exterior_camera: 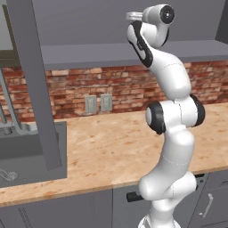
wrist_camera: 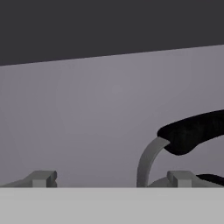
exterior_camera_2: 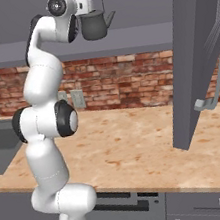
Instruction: Open the cabinet, pick the kettle from the cabinet, and place it in the sink.
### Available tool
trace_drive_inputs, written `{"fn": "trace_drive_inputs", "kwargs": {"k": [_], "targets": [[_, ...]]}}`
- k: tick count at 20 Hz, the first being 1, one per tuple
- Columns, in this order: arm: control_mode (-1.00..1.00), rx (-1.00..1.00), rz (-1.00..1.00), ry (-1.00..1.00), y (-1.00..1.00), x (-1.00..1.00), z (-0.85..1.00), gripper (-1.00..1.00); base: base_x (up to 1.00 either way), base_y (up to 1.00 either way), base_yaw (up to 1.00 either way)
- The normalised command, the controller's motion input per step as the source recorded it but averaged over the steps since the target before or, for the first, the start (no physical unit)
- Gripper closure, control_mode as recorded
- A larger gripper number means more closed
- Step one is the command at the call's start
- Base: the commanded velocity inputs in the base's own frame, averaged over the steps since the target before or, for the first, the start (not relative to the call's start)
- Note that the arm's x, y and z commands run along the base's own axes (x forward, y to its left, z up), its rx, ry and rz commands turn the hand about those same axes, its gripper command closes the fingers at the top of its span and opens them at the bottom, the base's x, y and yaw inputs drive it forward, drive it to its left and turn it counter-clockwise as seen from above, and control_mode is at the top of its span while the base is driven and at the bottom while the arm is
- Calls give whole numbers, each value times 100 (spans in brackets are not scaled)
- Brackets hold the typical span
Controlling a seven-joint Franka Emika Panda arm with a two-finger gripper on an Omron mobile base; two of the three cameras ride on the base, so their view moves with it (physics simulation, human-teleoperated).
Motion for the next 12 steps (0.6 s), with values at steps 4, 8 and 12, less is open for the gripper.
{"fn": "trace_drive_inputs", "kwargs": {"k": [4,8,12], "targets": [[-100,0,0,0,0,16,0,-100,0,0,0],[-100,0,0,0,0,17,0,-100,0,0,0],[-100,0,0,0,0,12,0,-100,0,0,0]]}}
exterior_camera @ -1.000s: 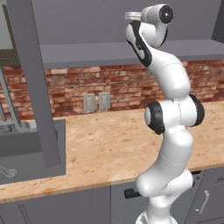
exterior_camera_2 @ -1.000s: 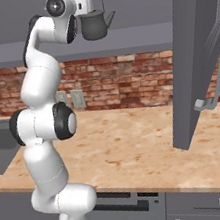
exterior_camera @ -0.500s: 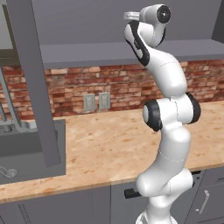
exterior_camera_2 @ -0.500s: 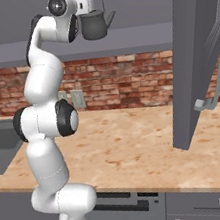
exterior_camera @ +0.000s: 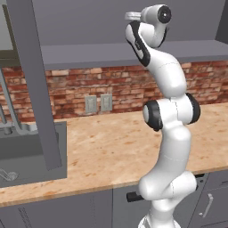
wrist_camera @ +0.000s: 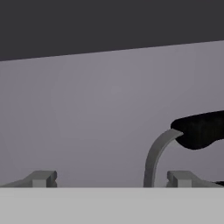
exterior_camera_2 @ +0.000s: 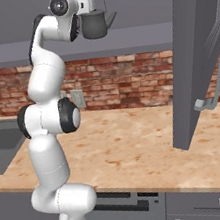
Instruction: Open the cabinet, pick the kettle from the cabinet, and place it in the sink.
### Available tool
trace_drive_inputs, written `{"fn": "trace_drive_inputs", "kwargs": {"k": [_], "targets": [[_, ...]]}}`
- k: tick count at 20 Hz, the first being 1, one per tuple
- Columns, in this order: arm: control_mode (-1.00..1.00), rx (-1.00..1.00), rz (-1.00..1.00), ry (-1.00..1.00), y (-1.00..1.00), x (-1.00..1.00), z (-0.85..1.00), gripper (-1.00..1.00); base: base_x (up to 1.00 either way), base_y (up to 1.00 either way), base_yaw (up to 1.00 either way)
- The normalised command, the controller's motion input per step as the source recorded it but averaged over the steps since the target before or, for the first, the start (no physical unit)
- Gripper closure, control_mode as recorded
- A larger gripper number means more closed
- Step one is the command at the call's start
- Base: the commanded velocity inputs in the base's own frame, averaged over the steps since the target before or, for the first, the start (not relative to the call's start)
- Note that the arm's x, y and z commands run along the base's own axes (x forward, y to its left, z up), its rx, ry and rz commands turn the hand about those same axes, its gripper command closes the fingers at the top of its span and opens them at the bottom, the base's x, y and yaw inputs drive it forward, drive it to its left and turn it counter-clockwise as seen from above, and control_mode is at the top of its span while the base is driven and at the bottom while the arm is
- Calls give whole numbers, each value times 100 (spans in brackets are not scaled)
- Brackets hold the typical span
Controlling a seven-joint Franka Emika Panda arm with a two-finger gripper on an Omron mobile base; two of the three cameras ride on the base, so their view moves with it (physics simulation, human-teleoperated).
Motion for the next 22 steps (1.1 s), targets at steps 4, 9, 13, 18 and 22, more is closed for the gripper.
{"fn": "trace_drive_inputs", "kwargs": {"k": [4,9,13,18,22], "targets": [[-100,0,0,0,0,1,0,-100,0,0,0],[-100,0,0,0,0,0,0,100,0,0,0],[-100,0,0,0,0,0,0,100,0,0,0],[-100,0,0,-1,0,0,0,100,0,0,0],[-100,0,0,-1,0,0,0,100,0,0,0]]}}
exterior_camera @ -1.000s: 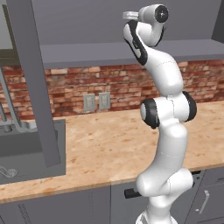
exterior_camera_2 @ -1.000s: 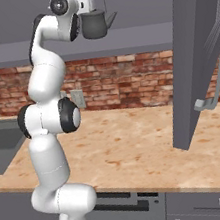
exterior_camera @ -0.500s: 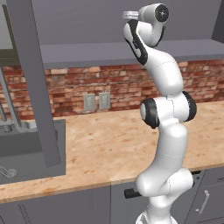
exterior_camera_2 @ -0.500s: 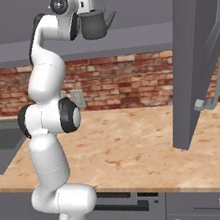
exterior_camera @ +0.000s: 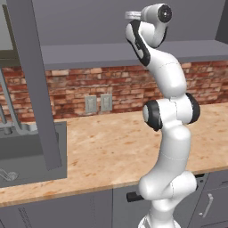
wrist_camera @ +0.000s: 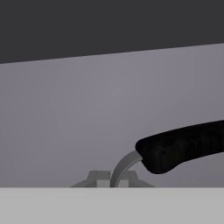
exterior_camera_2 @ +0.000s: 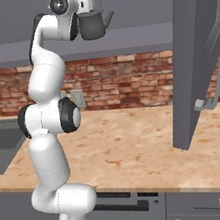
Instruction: Open the cabinet, pick the kettle from the cabinet, and place it in the sink.
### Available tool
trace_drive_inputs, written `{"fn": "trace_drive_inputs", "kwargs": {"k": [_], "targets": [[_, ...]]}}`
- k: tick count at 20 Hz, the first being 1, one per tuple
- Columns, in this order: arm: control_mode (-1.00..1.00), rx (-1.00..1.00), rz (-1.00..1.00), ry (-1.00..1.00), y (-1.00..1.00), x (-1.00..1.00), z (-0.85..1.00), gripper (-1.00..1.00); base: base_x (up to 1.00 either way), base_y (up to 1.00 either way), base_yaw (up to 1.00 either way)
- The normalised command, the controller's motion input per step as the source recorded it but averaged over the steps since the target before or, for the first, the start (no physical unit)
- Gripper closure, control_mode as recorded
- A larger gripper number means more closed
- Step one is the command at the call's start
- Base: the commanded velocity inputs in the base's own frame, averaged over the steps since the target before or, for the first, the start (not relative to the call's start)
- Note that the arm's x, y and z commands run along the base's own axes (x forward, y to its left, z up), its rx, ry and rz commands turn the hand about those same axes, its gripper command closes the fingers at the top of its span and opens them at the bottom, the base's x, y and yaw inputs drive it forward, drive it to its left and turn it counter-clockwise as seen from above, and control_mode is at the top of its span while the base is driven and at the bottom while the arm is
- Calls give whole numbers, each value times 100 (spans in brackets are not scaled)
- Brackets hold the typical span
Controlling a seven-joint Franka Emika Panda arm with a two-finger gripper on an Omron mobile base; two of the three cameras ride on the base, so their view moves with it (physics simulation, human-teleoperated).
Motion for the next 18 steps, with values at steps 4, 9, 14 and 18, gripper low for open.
{"fn": "trace_drive_inputs", "kwargs": {"k": [4,9,14,18], "targets": [[-100,1,1,0,0,0,0,100,0,0,0],[-100,1,1,0,-1,-19,0,100,0,0,0],[-100,3,0,-3,-7,-56,0,100,0,0,0],[-100,0,0,-3,-3,-60,0,100,0,0,0]]}}
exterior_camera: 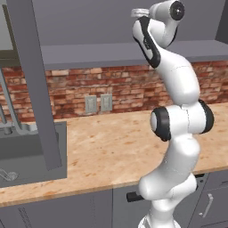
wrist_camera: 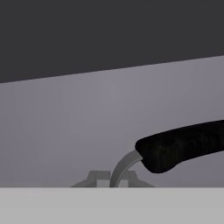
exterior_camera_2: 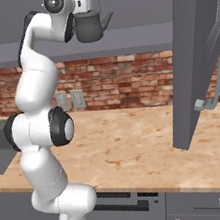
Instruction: Open the cabinet, pick the kettle from the cabinet, and place it in the sink.
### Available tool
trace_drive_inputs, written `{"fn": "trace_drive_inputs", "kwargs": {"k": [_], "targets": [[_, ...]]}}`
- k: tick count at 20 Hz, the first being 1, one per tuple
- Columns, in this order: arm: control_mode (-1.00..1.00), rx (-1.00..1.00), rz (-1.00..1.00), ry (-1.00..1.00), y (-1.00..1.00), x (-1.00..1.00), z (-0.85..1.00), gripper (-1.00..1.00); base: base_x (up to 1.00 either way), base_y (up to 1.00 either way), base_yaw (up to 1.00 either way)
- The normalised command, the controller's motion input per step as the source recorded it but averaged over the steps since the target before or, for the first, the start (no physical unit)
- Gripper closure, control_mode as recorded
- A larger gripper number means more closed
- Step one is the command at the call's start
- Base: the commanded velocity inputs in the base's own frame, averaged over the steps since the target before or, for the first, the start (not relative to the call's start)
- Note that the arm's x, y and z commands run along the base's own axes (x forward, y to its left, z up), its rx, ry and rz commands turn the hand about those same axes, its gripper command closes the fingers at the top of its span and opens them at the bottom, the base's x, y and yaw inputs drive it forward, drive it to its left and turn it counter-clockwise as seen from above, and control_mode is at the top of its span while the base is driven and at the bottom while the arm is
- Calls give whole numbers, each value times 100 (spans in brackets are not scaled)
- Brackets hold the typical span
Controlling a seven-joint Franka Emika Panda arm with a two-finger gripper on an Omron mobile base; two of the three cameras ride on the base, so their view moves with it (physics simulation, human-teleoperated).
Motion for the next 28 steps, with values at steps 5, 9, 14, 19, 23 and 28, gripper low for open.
{"fn": "trace_drive_inputs", "kwargs": {"k": [5,9,14,19,23,28], "targets": [[-100,0,0,-5,-5,-68,0,100,0,0,0],[-100,0,0,-4,-7,-74,0,100,0,0,0],[-100,0,0,0,-7,-75,8,100,0,0,0],[-100,0,0,0,-6,-75,11,100,0,0,0],[-100,0,0,0,-4,-75,9,100,0,0,0],[-100,0,0,1,0,-75,-4,100,0,0,0]]}}
